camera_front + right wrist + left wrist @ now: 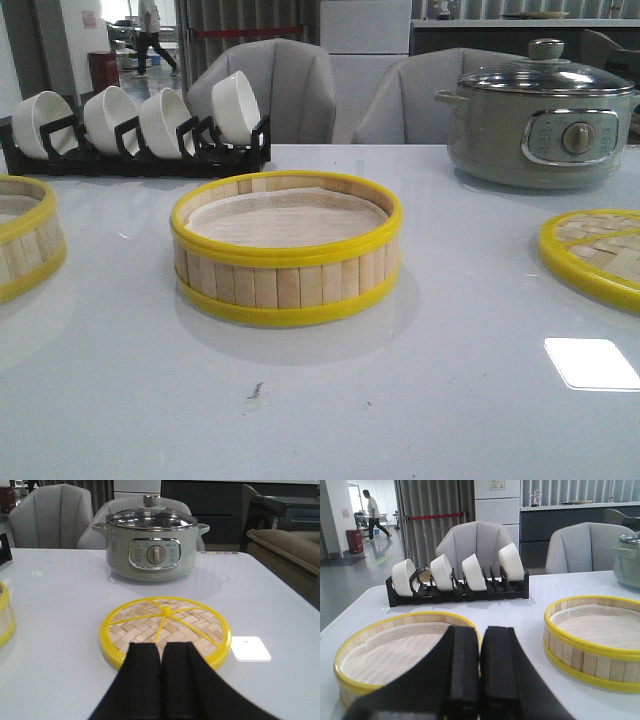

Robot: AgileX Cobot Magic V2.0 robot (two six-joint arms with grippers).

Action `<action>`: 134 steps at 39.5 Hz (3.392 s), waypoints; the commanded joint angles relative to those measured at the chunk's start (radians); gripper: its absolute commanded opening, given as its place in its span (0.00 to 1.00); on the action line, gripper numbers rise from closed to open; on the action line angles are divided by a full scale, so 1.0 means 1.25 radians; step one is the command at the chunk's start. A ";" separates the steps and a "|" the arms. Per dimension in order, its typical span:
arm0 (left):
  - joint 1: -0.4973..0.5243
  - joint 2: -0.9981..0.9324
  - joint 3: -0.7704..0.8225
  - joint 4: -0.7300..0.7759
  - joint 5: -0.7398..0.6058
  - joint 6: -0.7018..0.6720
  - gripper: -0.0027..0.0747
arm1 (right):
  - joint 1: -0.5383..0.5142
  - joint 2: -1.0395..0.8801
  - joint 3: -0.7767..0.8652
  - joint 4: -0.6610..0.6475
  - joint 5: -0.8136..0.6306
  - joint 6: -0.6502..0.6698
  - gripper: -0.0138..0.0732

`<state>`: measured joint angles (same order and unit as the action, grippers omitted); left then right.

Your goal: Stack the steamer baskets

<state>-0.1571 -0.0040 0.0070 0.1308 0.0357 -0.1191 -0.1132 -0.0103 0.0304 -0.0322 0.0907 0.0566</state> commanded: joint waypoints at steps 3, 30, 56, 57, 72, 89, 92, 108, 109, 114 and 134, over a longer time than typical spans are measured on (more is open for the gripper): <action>0.000 -0.009 0.000 -0.003 -0.072 -0.002 0.14 | -0.004 -0.017 -0.013 0.002 -0.073 -0.003 0.24; -0.003 0.015 -0.075 0.007 -0.023 -0.002 0.14 | -0.004 -0.017 -0.013 0.002 -0.073 -0.003 0.24; -0.003 0.725 -0.861 0.024 0.494 -0.002 0.14 | -0.004 -0.017 -0.013 0.002 -0.073 -0.003 0.24; -0.003 0.732 -0.861 0.022 0.491 -0.002 0.14 | -0.004 -0.017 -0.013 0.002 -0.073 -0.003 0.24; -0.003 0.790 -0.861 0.007 0.469 -0.002 0.14 | -0.004 -0.017 -0.013 0.002 -0.073 -0.003 0.24; -0.003 0.790 -0.861 0.027 0.451 -0.002 0.14 | -0.004 -0.017 -0.013 0.002 -0.073 -0.003 0.24; -0.003 0.790 -0.861 0.027 0.451 -0.002 0.14 | -0.004 -0.017 -0.013 0.002 -0.073 -0.003 0.24; -0.003 0.790 -0.861 0.027 0.454 -0.002 0.14 | -0.004 -0.017 -0.013 0.002 -0.073 -0.003 0.24; -0.003 0.790 -0.861 0.027 0.454 -0.002 0.14 | -0.005 -0.017 -0.013 -0.005 -0.073 -0.007 0.24; -0.003 0.790 -0.861 0.027 0.454 -0.002 0.14 | -0.005 -0.017 -0.013 -0.018 -0.104 -0.013 0.24; -0.003 0.790 -0.861 0.027 0.455 -0.002 0.14 | -0.004 0.157 -0.315 -0.016 -0.054 0.131 0.24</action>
<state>-0.1571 0.9930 -1.0290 0.1655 0.6735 -0.1191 -0.1132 0.0724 -0.2387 -0.0426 0.0500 0.2085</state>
